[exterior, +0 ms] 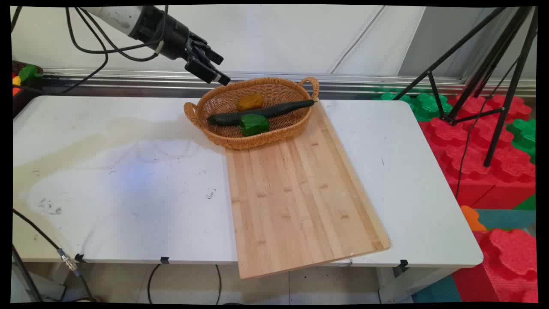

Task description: Pick up the cucumber from the vegetable basket

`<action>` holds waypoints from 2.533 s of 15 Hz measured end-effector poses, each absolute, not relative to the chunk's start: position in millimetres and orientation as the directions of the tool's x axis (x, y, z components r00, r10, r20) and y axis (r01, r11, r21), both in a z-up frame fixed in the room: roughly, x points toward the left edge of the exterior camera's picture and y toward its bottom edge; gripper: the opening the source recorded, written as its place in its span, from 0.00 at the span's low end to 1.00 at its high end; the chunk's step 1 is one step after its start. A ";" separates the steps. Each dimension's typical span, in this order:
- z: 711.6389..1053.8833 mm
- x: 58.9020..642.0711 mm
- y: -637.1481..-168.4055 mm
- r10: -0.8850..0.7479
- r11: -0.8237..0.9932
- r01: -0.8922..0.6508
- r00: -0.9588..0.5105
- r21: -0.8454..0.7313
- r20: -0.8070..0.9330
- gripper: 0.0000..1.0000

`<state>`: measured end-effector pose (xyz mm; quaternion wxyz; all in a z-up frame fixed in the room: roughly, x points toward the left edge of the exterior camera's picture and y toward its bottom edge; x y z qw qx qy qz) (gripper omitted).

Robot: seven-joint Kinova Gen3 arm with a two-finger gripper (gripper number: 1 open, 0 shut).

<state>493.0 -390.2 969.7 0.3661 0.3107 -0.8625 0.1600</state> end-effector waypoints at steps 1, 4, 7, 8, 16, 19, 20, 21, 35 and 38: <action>967.8 492.7 -392.7 -0.419 0.756 -0.653 -0.548 -0.056 0.724 1.00; 961.2 490.4 -402.0 -0.421 0.756 -0.651 -0.571 -0.076 0.705 1.00; 953.0 483.0 -418.9 -0.413 0.759 -0.643 -0.598 -0.104 0.687 1.00; 950.6 480.4 -424.1 -0.412 0.759 -0.642 -0.603 -0.110 0.683 1.00; 920.1 447.4 -475.7 -0.420 0.760 -0.635 -0.642 -0.139 0.642 1.00; 901.9 430.6 -497.3 -0.433 0.764 -0.630 -0.658 -0.135 0.616 1.00; 896.4 426.2 -502.9 -0.437 0.766 -0.629 -0.663 -0.134 0.608 1.00; 890.3 421.3 -509.0 -0.445 0.765 -0.630 -0.665 -0.131 0.600 1.00; 835.6 385.8 -547.2 -0.485 0.777 -0.619 -0.706 -0.115 0.516 1.00; 830.6 381.2 -551.3 -0.481 0.781 -0.613 -0.713 -0.118 0.510 0.00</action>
